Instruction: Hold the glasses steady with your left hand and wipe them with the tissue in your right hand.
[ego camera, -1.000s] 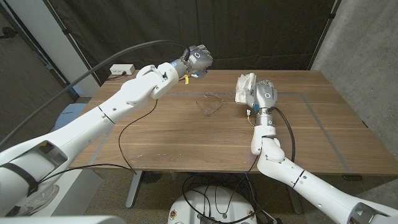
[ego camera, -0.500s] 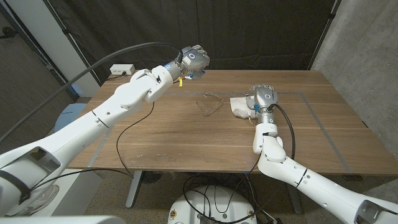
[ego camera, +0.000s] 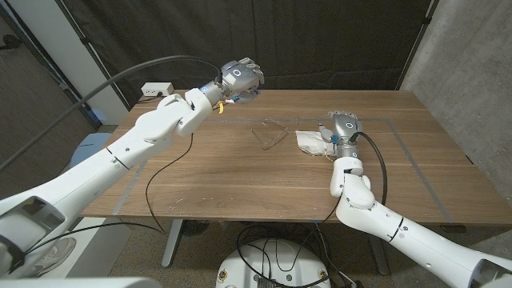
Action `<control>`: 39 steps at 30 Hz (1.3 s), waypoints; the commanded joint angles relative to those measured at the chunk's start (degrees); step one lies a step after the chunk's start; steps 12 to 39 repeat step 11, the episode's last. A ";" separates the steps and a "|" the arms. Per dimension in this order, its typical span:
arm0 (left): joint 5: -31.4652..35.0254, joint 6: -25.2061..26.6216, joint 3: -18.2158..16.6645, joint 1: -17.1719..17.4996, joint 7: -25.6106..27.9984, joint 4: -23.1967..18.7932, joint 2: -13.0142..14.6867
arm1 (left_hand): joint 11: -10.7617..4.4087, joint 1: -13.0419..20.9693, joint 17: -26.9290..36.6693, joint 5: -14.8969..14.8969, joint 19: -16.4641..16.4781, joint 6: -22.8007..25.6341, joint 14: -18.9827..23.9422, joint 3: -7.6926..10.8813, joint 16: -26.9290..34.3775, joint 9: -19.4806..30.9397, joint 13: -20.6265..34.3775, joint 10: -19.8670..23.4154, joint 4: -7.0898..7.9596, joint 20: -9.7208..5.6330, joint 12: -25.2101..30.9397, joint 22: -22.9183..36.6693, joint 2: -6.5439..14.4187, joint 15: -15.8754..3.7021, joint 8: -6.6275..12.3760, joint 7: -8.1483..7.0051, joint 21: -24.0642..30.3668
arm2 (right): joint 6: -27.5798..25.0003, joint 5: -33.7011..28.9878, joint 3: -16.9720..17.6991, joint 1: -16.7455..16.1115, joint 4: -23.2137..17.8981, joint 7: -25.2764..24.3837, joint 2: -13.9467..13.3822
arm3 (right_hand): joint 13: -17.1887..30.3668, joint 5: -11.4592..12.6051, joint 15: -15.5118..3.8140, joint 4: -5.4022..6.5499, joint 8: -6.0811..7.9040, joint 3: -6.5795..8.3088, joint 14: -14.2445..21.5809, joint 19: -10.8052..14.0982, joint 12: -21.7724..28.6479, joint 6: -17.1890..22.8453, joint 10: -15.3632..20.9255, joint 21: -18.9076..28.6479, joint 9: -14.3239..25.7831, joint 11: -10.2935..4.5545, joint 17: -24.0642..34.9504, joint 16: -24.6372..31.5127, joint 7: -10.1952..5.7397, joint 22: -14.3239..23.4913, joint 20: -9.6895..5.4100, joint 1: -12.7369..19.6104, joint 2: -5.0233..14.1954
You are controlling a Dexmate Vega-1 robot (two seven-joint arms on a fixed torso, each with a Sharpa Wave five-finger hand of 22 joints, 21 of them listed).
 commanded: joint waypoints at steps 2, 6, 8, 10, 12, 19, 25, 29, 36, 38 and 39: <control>-6.04 -3.14 -3.51 3.73 8.05 2.09 3.84 | 0.07 0.03 0.21 -0.09 0.53 0.29 0.45 0.22 0.14 -0.25 0.09 0.53 0.07 -0.40 -0.11 0.01 -0.47 -8.03 -0.36 -0.39 0.27 | 4.47 0.52 6.38 -4.67 -1.93 -10.83 -4.22 | 0.16 -0.34 -4.47 -0.04 0.94 0.61 1.32 0.89 0.76 1.99 1.75 0.58 0.15 -0.12 0.01 0.55 -0.08 0.10 -0.02 -0.08 0.91; -7.60 -3.88 -3.97 4.52 8.91 3.17 4.62 | 0.08 -0.05 0.26 -0.12 0.46 0.23 0.47 0.26 0.13 -0.42 0.08 0.43 0.11 -0.29 -0.19 0.00 -0.45 -8.04 -0.36 -0.43 0.26 | 5.70 0.42 8.12 -5.51 -2.27 -12.64 -5.10 | 0.15 -0.71 -4.41 0.55 1.09 -0.11 1.31 0.29 0.78 2.94 1.87 0.40 0.09 -0.20 0.03 0.45 -0.14 0.07 0.28 -1.60 0.39; -8.38 -4.21 -4.02 4.61 9.03 4.07 4.80 | 0.08 -0.13 0.31 -0.15 0.46 0.14 0.53 0.29 0.13 -0.51 0.07 0.46 0.16 -0.35 -0.21 0.00 -0.43 -8.02 -0.36 -0.57 0.27 | 7.21 1.45 9.18 -5.73 -1.93 -13.63 -4.73 | 0.15 -0.78 -4.46 0.75 1.13 -0.26 1.39 0.25 0.85 3.20 2.07 0.40 0.08 -0.21 0.04 0.47 -0.11 0.06 0.33 -2.02 0.38; -9.24 -4.25 -4.13 4.71 8.89 4.92 4.90 | 0.09 -0.36 0.42 -0.19 0.39 0.03 0.48 0.30 0.13 -0.73 0.06 0.37 0.39 -0.18 -0.28 0.01 -0.24 -7.93 -0.41 -0.46 0.27 | 8.74 2.19 9.87 -5.65 -0.75 -15.61 -3.52 | 0.14 -0.83 -4.67 0.94 1.15 -0.34 1.76 0.32 0.94 3.43 2.33 0.45 0.07 -0.31 0.05 0.58 -0.17 0.05 0.26 -2.41 0.44; -9.71 -4.13 -4.29 4.93 9.04 5.26 4.98 | 0.10 -0.43 0.46 -0.20 0.39 -0.07 0.52 0.32 0.14 -0.76 0.05 0.34 0.46 -0.16 -0.32 0.01 -0.18 -7.83 -0.41 -0.39 0.27 | 10.04 2.70 10.17 -5.56 -0.12 -16.46 -3.22 | 0.14 -0.84 -4.55 1.00 1.19 -0.34 2.03 0.39 1.00 3.64 2.49 0.48 0.07 -0.33 0.05 0.67 -0.13 0.05 0.25 -2.53 0.52; -9.71 -4.13 -4.29 4.93 9.04 5.26 4.98 | 0.10 -0.43 0.46 -0.20 0.39 -0.07 0.52 0.32 0.14 -0.76 0.05 0.34 0.46 -0.16 -0.32 0.01 -0.18 -7.83 -0.41 -0.39 0.27 | 10.04 2.70 10.17 -5.56 -0.12 -16.46 -3.22 | 0.14 -0.84 -4.55 1.00 1.19 -0.34 2.03 0.39 1.00 3.64 2.49 0.48 0.07 -0.33 0.05 0.67 -0.13 0.05 0.25 -2.53 0.52; -9.71 -4.13 -4.29 4.93 9.04 5.26 4.98 | 0.10 -0.43 0.46 -0.20 0.39 -0.07 0.52 0.32 0.14 -0.76 0.05 0.34 0.46 -0.16 -0.32 0.01 -0.18 -7.83 -0.41 -0.39 0.27 | 10.04 2.70 10.17 -5.56 -0.12 -16.46 -3.22 | 0.14 -0.84 -4.55 1.00 1.19 -0.34 2.03 0.39 1.00 3.64 2.49 0.48 0.07 -0.33 0.05 0.67 -0.13 0.05 0.25 -2.53 0.52; -9.71 -4.13 -4.29 4.93 9.04 5.26 4.98 | 0.10 -0.43 0.46 -0.20 0.39 -0.07 0.52 0.32 0.14 -0.76 0.05 0.34 0.46 -0.16 -0.32 0.01 -0.18 -7.83 -0.41 -0.39 0.27 | 10.04 2.70 10.17 -5.56 -0.12 -16.46 -3.22 | 0.14 -0.84 -4.55 1.00 1.19 -0.34 2.03 0.39 1.00 3.64 2.49 0.48 0.07 -0.33 0.05 0.67 -0.13 0.05 0.25 -2.53 0.52; -9.71 -4.13 -4.29 4.93 9.04 5.26 4.98 | 0.10 -0.43 0.46 -0.20 0.39 -0.07 0.52 0.32 0.14 -0.76 0.05 0.34 0.46 -0.16 -0.32 0.01 -0.18 -7.83 -0.41 -0.39 0.27 | 10.04 2.70 10.17 -5.56 -0.12 -16.46 -3.22 | 0.14 -0.84 -4.55 1.00 1.19 -0.34 2.03 0.39 1.00 3.64 2.49 0.48 0.07 -0.33 0.05 0.67 -0.13 0.05 0.25 -2.53 0.52; -9.71 -4.13 -4.29 4.93 9.04 5.26 4.98 | 0.10 -0.43 0.46 -0.20 0.39 -0.07 0.52 0.32 0.14 -0.76 0.05 0.34 0.46 -0.16 -0.32 0.01 -0.18 -7.83 -0.41 -0.39 0.27 | 10.04 2.70 10.17 -5.56 -0.12 -16.46 -3.22 | 0.14 -0.84 -4.55 1.00 1.19 -0.34 2.03 0.39 1.00 3.64 2.49 0.48 0.07 -0.33 0.05 0.67 -0.13 0.05 0.25 -2.53 0.52; -9.71 -4.13 -4.29 4.93 9.04 5.26 4.98 | 0.10 -0.43 0.46 -0.20 0.39 -0.07 0.52 0.32 0.14 -0.76 0.05 0.34 0.46 -0.16 -0.32 0.01 -0.18 -7.83 -0.41 -0.39 0.27 | 10.04 2.70 10.17 -5.56 -0.12 -16.46 -3.22 | 0.14 -0.84 -4.55 1.00 1.19 -0.34 2.03 0.39 1.00 3.64 2.49 0.48 0.07 -0.33 0.05 0.67 -0.13 0.05 0.25 -2.53 0.52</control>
